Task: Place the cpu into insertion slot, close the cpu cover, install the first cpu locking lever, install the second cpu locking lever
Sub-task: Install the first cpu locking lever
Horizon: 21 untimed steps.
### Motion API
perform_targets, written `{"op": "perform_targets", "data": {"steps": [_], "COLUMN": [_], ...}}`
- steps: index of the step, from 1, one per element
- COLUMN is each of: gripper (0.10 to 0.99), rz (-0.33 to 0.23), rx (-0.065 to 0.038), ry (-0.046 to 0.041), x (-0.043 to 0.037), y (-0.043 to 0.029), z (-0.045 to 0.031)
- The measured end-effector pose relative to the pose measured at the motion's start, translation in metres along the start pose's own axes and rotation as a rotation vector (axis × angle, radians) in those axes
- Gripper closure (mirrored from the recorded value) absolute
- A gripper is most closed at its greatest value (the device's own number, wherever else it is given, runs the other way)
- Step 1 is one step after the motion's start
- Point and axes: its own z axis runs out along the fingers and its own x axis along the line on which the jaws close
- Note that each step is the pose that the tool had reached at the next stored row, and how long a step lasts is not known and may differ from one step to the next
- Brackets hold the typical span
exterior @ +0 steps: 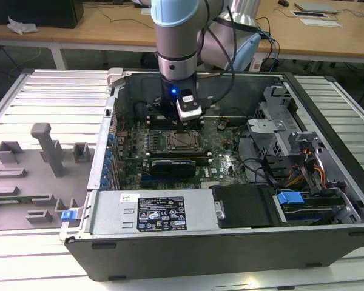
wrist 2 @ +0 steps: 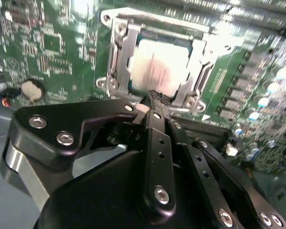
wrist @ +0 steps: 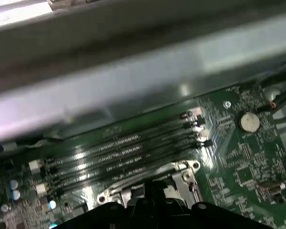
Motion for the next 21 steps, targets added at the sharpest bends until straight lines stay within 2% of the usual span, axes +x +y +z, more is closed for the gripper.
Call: {"op": "perform_targets", "data": {"steps": [2,3,4,5,6,7,12,15,21], "gripper": [0.98,0.98,0.98,0.98,0.98,0.98,0.98,0.98,0.98], "rz": [0.001,0.002,0.001,0.0,-0.004,-0.005,-0.009,-0.012,-0.017], "rx": [0.001,0.004,0.013,0.024,0.059,0.07,0.071,0.07,0.07], "ry": [-0.0001,-0.0011,-0.004,-0.0075,-0.0169,-0.019,-0.0188,-0.0185,-0.0181], "x": [-0.0022,-0.0031,-0.0032,-0.0034,-0.0036,-0.0036,-0.0039,-0.0046,-0.0057], "y": [-0.0064,-0.009,-0.0097,-0.01,-0.0104,-0.0104,-0.0099,-0.0089,-0.0085], "z": [-0.0005,-0.0008,-0.0007,-0.0008,-0.0008,-0.0008,-0.0052,-0.0142,-0.0151]}}
